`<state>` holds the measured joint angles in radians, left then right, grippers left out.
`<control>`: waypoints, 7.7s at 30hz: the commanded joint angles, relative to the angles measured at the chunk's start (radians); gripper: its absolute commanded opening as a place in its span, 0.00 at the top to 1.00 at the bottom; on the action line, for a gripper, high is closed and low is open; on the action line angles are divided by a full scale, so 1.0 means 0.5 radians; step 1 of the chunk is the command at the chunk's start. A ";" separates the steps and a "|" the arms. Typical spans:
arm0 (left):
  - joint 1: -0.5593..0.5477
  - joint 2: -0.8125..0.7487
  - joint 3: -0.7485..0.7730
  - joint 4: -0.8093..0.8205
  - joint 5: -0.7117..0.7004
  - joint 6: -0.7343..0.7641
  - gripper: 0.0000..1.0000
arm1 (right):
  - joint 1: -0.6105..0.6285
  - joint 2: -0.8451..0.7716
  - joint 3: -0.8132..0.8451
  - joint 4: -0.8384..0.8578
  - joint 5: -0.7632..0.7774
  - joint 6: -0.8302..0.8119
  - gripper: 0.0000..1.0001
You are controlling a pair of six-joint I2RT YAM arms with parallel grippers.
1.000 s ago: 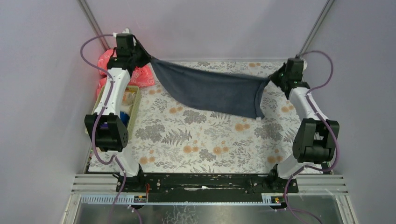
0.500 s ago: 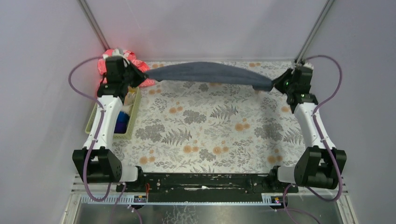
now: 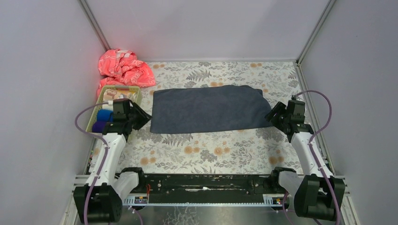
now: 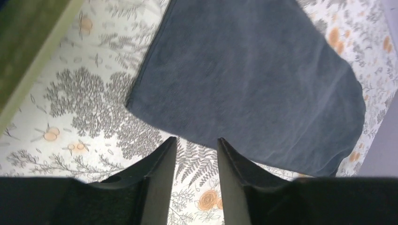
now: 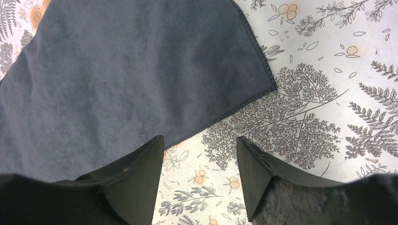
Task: Roll the towels
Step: Flatten out the towel at the center of the board, then fold the towel at the center of the board.
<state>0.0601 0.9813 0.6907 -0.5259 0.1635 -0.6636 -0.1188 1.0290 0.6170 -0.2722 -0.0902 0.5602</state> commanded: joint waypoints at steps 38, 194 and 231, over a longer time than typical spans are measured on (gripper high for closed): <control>-0.297 0.415 0.009 -0.041 -0.414 -0.005 0.43 | -0.060 0.232 -0.009 -0.269 -0.174 -0.047 0.09; -0.329 1.795 1.372 -0.289 -0.738 0.782 0.52 | -0.206 0.906 0.683 0.020 -0.459 -0.224 0.04; 0.133 2.233 1.633 -0.622 0.684 1.576 0.50 | -0.068 1.047 0.800 0.191 -0.638 -0.245 0.05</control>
<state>0.1089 2.0747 1.4929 -0.7727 0.4164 0.1032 -0.1577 1.5959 0.9962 -0.2035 -0.3874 0.4446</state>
